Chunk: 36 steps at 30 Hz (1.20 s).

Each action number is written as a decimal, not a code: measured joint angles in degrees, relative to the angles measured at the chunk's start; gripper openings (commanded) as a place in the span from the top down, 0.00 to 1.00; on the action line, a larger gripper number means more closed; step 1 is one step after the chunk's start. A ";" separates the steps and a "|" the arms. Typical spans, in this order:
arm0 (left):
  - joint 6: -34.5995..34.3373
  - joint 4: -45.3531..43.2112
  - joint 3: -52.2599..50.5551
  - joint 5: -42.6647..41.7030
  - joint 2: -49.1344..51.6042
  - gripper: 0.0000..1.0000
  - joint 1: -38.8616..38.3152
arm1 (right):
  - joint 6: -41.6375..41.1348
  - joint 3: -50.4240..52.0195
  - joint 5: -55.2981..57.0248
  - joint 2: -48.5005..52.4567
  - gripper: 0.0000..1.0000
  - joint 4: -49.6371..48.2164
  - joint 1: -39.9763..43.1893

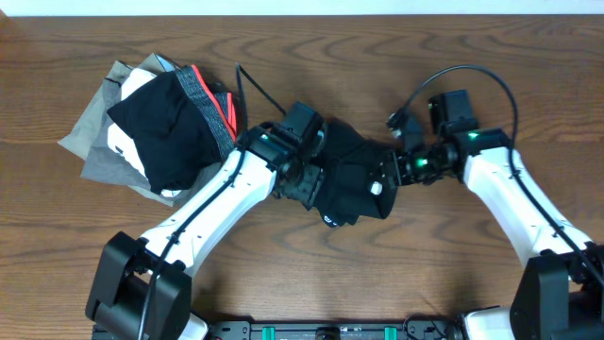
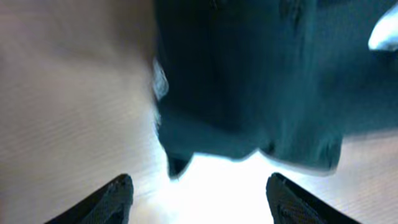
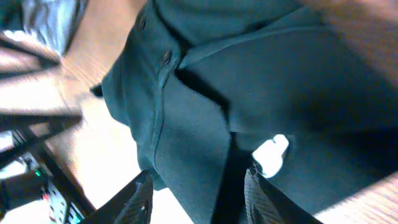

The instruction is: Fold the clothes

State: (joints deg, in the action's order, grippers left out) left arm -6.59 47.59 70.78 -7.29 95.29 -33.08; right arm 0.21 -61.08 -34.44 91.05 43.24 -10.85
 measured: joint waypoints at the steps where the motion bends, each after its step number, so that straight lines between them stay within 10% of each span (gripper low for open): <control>1: 0.02 -1.57 0.09 0.26 -0.04 0.29 0.31 | 0.11 0.09 0.42 0.31 0.53 -0.13 -0.81; 7: 0.04 -7.78 -0.76 1.60 3.39 0.29 1.16 | 0.15 2.95 1.92 3.32 0.62 -1.07 -4.48; 12: 0.07 -7.74 -1.36 1.70 9.11 0.34 1.16 | -0.04 4.63 1.53 4.31 0.98 -0.13 -5.42; 19: 1.18 -7.30 -1.38 0.83 12.33 0.86 0.98 | 0.11 4.63 3.65 4.33 0.99 2.62 -5.42; 27: 1.55 -3.80 -1.20 -1.03 12.20 0.90 1.42 | -2.82 4.61 12.85 4.33 0.99 5.18 -6.12; 36: 2.05 3.48 0.26 -0.31 11.23 0.22 4.02 | -4.35 4.61 15.67 4.17 0.88 5.11 -5.42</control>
State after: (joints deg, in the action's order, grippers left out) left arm -4.54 51.07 71.05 -7.60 106.52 -29.06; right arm -4.14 -56.47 -18.76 95.22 48.36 -16.27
